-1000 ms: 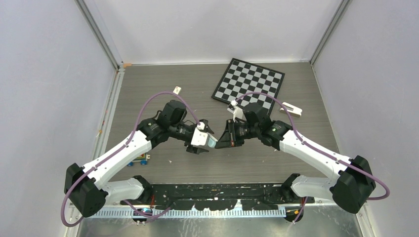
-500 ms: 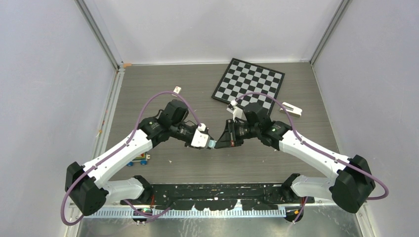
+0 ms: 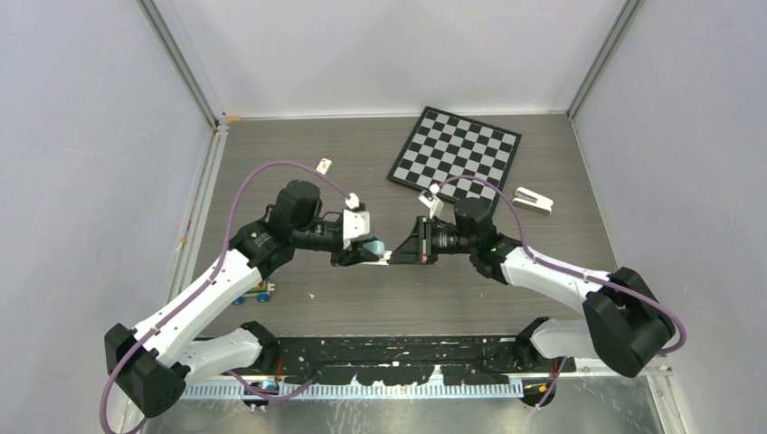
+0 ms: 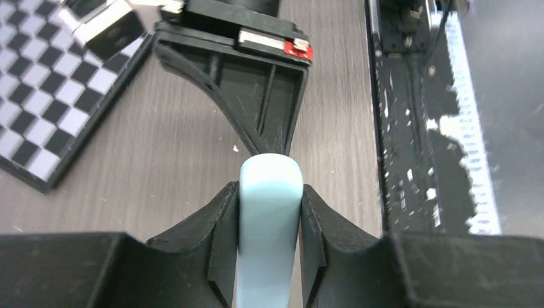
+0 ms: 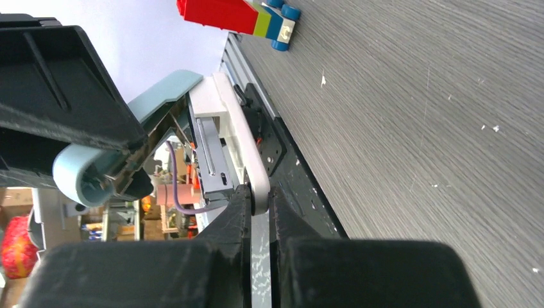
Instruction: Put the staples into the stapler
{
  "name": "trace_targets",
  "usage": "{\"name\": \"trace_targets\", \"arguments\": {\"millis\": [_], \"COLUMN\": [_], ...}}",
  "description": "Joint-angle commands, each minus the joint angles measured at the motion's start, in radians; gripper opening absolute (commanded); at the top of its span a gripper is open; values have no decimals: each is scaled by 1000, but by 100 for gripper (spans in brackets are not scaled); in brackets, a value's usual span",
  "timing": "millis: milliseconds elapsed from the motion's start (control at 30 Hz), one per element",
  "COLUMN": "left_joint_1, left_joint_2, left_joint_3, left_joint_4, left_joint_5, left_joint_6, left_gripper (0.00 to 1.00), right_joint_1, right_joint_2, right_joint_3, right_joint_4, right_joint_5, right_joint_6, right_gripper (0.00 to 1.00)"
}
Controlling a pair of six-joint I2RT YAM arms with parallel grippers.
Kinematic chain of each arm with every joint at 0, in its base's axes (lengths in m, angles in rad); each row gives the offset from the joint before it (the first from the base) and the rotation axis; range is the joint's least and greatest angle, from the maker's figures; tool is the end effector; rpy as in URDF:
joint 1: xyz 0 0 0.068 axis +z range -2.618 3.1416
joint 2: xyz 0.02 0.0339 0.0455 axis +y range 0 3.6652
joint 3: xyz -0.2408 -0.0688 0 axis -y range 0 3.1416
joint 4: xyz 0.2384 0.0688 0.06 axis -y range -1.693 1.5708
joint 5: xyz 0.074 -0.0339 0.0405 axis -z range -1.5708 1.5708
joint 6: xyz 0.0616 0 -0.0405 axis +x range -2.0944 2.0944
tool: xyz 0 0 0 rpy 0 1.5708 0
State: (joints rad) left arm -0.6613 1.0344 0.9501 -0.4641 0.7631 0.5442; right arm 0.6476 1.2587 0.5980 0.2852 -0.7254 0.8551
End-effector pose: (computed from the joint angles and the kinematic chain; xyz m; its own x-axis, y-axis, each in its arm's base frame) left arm 0.1638 -0.1814 0.2984 0.1188 0.3817 -0.9166 0.9910 0.0123 0.1335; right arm 0.2009 0.2032 0.1997 -0.9040 0.0242 -0.4268 -0.3984 0.3142 0.8617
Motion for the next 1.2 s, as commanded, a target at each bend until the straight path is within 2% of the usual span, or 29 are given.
{"name": "trace_targets", "arguments": {"millis": [0,133,267,533,667,767,933,1067,1167], "left_joint_1": [116,230,275,313,315,315,315,315,315], "left_joint_2": [-36,-69,-134,-162,-196,-214,-172,-172,-194], "left_joint_3": [18,-56,-127,-131,-187,-261,-295,-328,-371], "left_joint_4": [351,573,732,676,737,873,1020,1085,1126], "left_joint_5": [-71,-41,-49,27,-97,-204,-274,-354,-429], "left_joint_6": [-412,-675,-744,-727,-772,-849,-974,-998,-989], "left_gripper": [0,0,0,0,0,0,0,0,0], "right_joint_1": [2,-5,-15,-38,-42,-42,-43,-42,-42], "right_joint_2": [63,82,102,128,160,215,308,398,413], "right_joint_3": [-60,-75,-84,-93,-139,-183,-224,-277,-307], "right_joint_4": [101,221,286,336,495,678,903,1141,1151], "right_joint_5": [-10,-39,-64,-91,-79,-60,26,110,172], "right_joint_6": [42,145,234,297,421,548,708,848,858], "right_gripper": [1,1,1,1,1,1,1,1,0]}}
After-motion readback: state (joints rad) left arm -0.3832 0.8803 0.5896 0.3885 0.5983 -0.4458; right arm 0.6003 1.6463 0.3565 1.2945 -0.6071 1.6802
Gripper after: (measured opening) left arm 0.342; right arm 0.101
